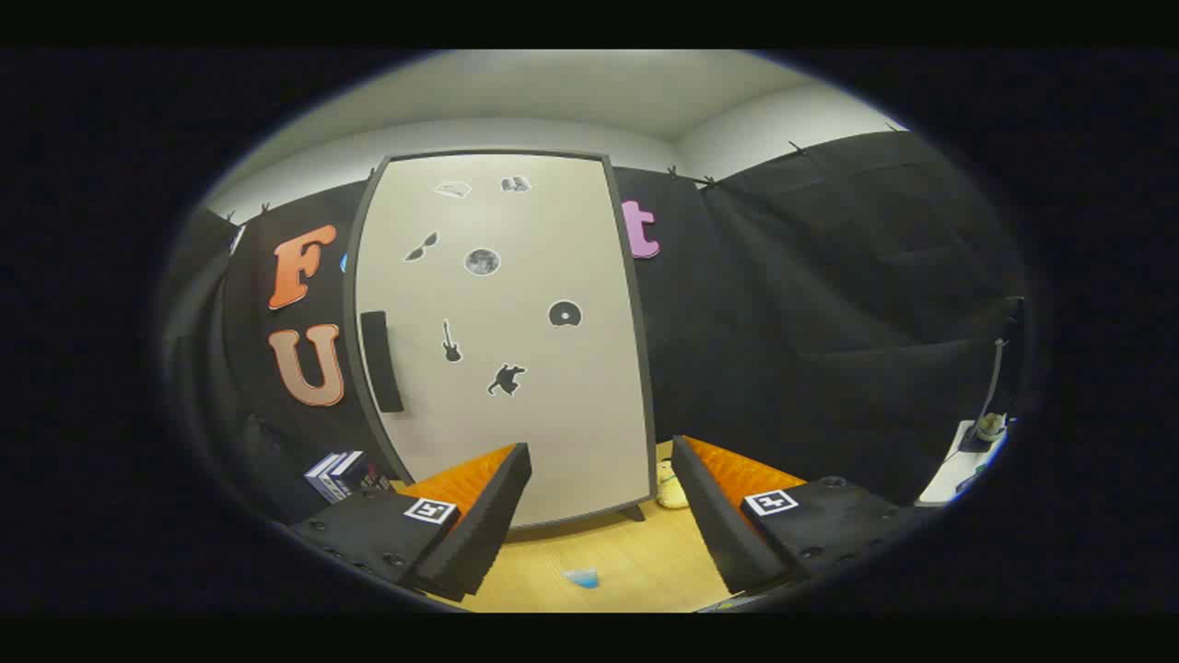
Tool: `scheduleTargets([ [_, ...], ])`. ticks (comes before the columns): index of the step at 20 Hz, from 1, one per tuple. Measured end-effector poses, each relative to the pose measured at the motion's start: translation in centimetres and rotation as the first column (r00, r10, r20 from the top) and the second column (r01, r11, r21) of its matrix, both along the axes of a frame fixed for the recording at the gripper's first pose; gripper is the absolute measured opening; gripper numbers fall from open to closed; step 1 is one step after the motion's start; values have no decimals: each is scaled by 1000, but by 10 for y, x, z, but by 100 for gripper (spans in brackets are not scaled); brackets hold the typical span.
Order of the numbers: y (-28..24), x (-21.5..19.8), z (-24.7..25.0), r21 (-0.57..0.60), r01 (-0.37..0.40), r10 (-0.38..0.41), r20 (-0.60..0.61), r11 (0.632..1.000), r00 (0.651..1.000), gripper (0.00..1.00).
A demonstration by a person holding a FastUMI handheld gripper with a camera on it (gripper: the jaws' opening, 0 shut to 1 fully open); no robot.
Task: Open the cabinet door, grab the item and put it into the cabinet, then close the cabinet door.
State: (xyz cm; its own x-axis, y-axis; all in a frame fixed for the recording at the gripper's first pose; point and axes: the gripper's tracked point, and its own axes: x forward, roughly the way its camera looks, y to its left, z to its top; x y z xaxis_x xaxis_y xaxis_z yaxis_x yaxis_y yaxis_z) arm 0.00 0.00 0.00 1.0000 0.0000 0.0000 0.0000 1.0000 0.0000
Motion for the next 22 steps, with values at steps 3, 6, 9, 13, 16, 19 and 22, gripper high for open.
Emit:
scheduleTargets([
  [3, -9, -10, 7, 4, 22, -22, 19, 1000, 1000, 98],
  [6, -18, -19, 10, -4, 45, -45, 25, 999, 999, 98],
  [9, -26, -26, 13, 4, 65, -65, 29, 998, 997, 98],
  [13, -29, -34, 16, 3, 77, -77, 36, 997, 996, 98],
  [16, -23, -36, 20, 12, 69, -69, 38, 998, 997, 98],
  [19, -4, -30, 24, 25, 30, -31, 38, 999, 999, 98],
  [22, 32, -21, 26, -2, -32, 32, 30, 999, 999, 98],
])
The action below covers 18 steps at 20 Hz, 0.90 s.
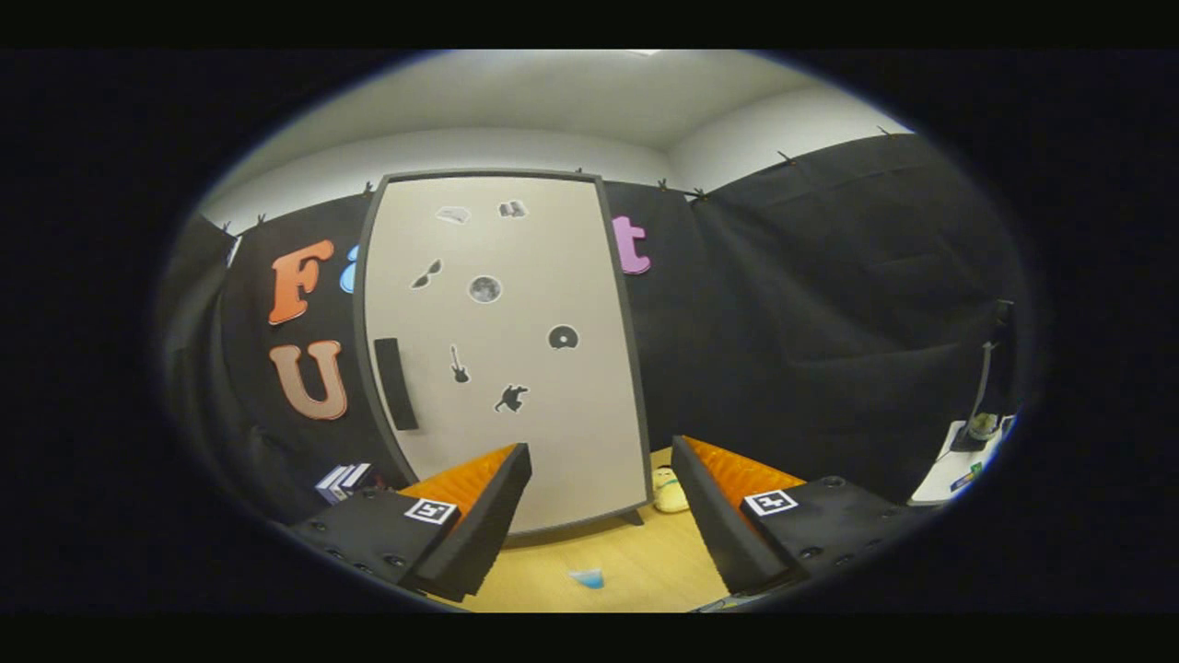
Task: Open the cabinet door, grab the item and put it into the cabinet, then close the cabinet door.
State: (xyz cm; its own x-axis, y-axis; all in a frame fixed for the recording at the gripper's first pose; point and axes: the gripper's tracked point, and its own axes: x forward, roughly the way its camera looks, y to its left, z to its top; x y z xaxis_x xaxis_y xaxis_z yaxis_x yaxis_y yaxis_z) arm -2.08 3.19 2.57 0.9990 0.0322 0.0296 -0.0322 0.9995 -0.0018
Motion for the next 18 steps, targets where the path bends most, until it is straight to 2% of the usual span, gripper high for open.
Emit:
scheduleTargets([
  [10, 145, 67, -13, -71, -233, 227, -85, 970, 970, 98],
  [18, 195, 138, -7, -82, -291, 280, -127, 953, 952, 97],
])
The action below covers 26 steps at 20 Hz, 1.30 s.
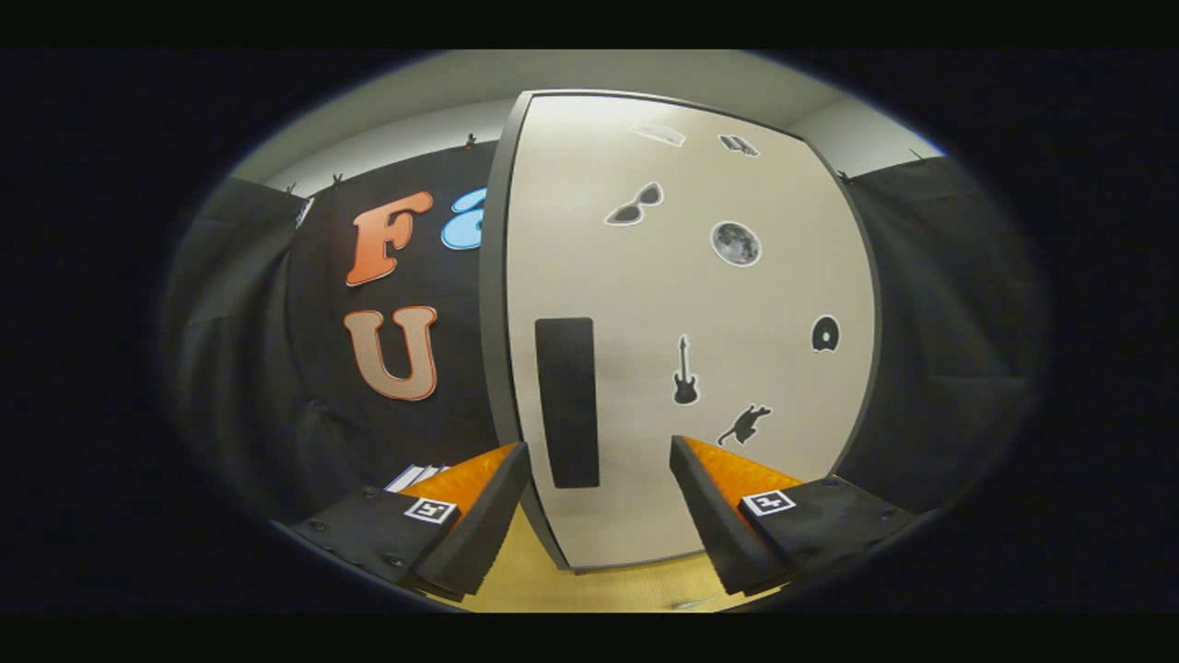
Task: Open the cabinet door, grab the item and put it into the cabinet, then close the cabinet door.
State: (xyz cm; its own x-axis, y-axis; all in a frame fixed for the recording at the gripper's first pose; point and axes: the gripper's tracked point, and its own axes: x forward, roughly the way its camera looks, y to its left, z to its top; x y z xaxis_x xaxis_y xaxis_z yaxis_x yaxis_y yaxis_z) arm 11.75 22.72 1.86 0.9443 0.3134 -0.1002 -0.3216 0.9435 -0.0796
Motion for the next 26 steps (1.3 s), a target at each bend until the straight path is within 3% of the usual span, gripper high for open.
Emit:
scheduleTargets([
  [2, 9, 12, 1, -2, -17, 17, -10, 1000, 1000, 96],
  [6, 23, 25, -1, 17, -58, 59, -52, 998, 997, 72],
  [8, 22, 25, 0, 25, -63, 65, -52, 998, 997, 55],
  [11, 19, 24, -1, 25, -52, 53, -61, 998, 997, 40],
  [18, 9, 3, 4, 11, -49, 49, -71, 999, 996, 28],
  [26, -63, -68, 8, 21, 21, -20, -30, 1000, 999, 19],
])
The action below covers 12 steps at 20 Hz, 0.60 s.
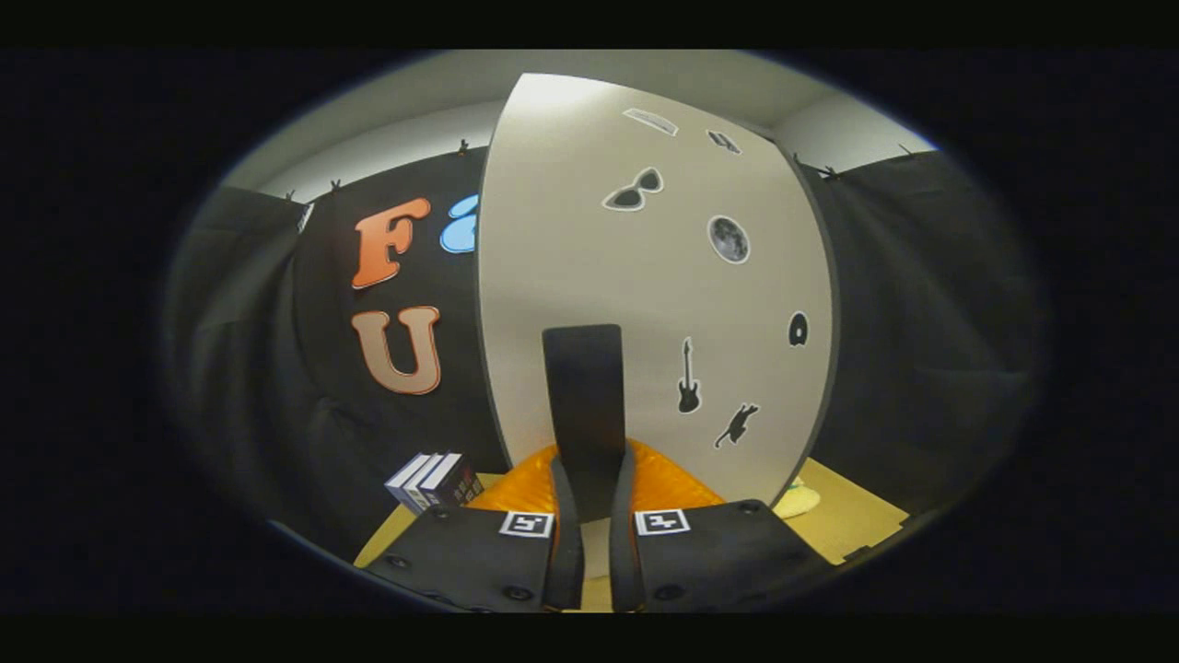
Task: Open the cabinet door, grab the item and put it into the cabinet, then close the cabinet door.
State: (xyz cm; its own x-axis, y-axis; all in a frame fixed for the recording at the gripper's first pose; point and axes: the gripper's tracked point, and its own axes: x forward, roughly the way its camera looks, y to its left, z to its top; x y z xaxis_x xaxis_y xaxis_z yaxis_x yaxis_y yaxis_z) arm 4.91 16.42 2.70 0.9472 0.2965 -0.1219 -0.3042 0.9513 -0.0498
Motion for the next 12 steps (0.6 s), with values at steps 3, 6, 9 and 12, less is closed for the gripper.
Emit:
scheduleTargets([
  [3, -31, -22, 3, 9, 22, -22, -1, 1000, 1000, 19],
  [6, -62, -41, 8, 9, 60, -60, 10, 998, 998, 18],
  [9, -88, -56, 13, 21, 67, -67, 21, 998, 998, 16],
  [12, -105, -60, 15, 26, 113, -114, 33, 993, 993, 13],
])
